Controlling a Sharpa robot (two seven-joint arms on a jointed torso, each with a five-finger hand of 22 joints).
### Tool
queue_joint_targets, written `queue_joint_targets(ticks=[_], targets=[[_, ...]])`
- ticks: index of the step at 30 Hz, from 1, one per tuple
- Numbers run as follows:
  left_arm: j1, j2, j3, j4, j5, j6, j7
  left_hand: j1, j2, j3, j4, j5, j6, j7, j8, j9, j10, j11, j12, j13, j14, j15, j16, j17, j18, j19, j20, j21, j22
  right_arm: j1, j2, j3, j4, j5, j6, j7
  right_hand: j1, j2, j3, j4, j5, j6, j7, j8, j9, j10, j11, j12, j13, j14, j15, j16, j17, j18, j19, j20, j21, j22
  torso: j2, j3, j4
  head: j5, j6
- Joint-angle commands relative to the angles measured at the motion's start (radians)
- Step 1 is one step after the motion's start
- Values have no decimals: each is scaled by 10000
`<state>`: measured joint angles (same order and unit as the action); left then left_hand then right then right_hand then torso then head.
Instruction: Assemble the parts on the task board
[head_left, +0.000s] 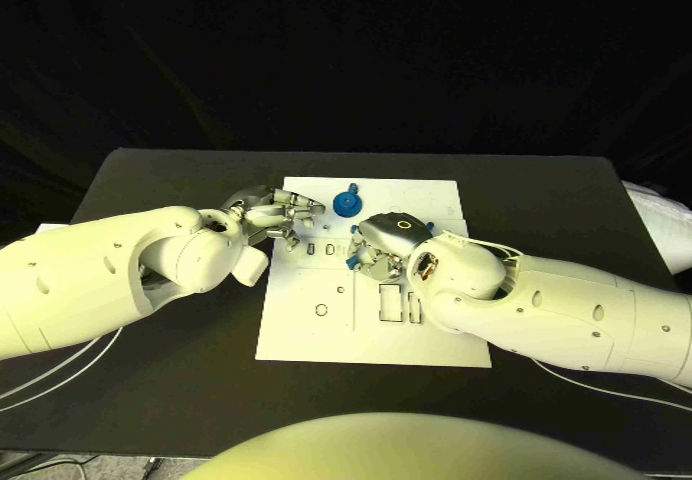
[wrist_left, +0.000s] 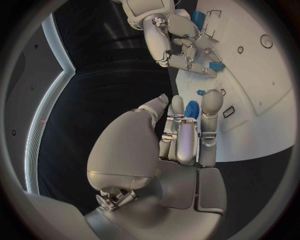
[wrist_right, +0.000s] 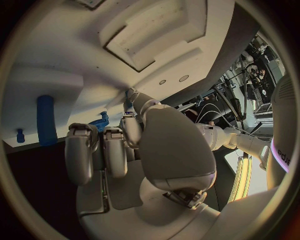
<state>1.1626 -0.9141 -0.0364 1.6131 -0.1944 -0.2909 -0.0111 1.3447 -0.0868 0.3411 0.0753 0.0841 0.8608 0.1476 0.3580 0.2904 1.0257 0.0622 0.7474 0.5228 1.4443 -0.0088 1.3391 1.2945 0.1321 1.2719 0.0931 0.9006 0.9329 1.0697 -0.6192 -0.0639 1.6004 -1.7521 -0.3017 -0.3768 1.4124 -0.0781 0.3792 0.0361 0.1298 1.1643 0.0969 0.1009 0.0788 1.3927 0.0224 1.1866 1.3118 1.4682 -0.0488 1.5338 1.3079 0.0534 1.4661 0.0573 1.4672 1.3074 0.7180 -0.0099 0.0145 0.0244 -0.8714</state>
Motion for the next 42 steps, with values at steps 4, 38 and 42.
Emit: queue_joint_targets(ticks=[4,38,42], targets=[[-3,13,9,5,-26,-32,-13,29,46,-40,-1,-21,55,20,-38,-16,-71,14,54,-22,-76,10,18,1,186,-61,37,-57,-4,-3,-36,1,36,48,210,272,62,198,132,-136,106,161,-52,151,39,50,-114,52,112,934,-120,50,2249,-97,134,-93,-31,681,-6,6,-9,9,-11],[-3,-26,8,-44,-28,-85,-74,145,88,-32,-67,-19,85,17,-59,-78,-91,9,60,-73,-79,3,21,-16,191,-56,34,-79,-20,6,-435,126,345,1739,-851,265,-1149,346,-187,190,78,295,-338,534,179,206,-352,126,194,934,-283,36,2241,-103,162,-257,-28,711,-6,-4,-2,14,4],[-4,-31,7,-35,-28,-106,-43,159,93,-30,-76,-18,88,18,-62,-86,-93,9,60,-80,-75,3,28,-10,194,-61,33,-93,-33,5,-385,149,341,1438,-1214,-32,-1170,369,-175,187,256,282,-338,556,187,212,-352,126,201,933,-285,28,2233,-104,166,-263,-28,713,-4,-1,7,11,32]])
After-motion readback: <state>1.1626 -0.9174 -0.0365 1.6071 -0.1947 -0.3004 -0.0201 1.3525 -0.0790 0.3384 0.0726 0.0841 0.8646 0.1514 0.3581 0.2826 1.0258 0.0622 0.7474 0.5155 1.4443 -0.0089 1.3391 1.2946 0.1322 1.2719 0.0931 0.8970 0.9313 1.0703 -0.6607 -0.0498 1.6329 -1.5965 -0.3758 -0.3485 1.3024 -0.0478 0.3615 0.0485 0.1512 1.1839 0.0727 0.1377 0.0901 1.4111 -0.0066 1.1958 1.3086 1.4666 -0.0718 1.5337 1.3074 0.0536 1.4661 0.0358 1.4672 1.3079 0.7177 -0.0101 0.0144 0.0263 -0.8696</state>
